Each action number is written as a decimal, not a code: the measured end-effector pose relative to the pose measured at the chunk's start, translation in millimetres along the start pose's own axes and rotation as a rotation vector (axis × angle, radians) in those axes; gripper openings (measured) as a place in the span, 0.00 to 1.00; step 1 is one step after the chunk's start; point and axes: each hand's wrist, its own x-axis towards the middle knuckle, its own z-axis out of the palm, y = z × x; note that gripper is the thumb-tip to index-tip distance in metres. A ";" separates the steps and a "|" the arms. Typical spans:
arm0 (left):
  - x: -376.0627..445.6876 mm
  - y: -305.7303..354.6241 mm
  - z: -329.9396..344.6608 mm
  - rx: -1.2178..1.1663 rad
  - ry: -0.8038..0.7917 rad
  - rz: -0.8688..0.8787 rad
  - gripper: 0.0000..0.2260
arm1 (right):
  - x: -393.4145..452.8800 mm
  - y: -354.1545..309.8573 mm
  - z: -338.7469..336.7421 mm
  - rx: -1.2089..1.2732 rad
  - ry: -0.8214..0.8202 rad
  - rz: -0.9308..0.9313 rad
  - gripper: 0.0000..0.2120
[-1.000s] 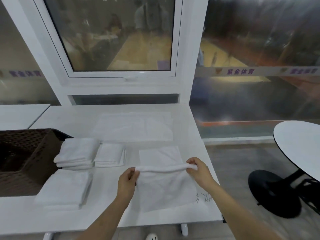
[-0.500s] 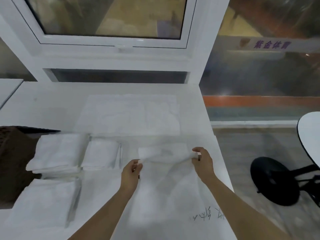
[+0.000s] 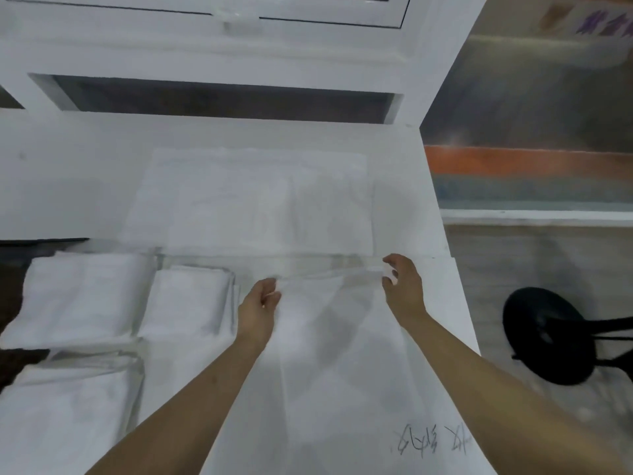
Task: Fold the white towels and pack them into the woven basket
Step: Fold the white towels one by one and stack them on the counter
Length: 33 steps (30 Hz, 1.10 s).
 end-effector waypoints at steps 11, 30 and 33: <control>-57.4 -63.5 19.2 0.308 -0.078 0.241 0.10 | -75.7 41.9 -8.0 -0.155 -0.163 -0.112 0.14; -175.7 -149.5 16.8 0.922 -0.255 0.781 0.06 | -198.5 116.7 -48.9 -0.484 -0.553 -0.299 0.17; -179.7 -136.4 10.6 0.858 -0.214 0.691 0.19 | -200.8 102.9 -53.2 -0.310 -0.501 -0.112 0.09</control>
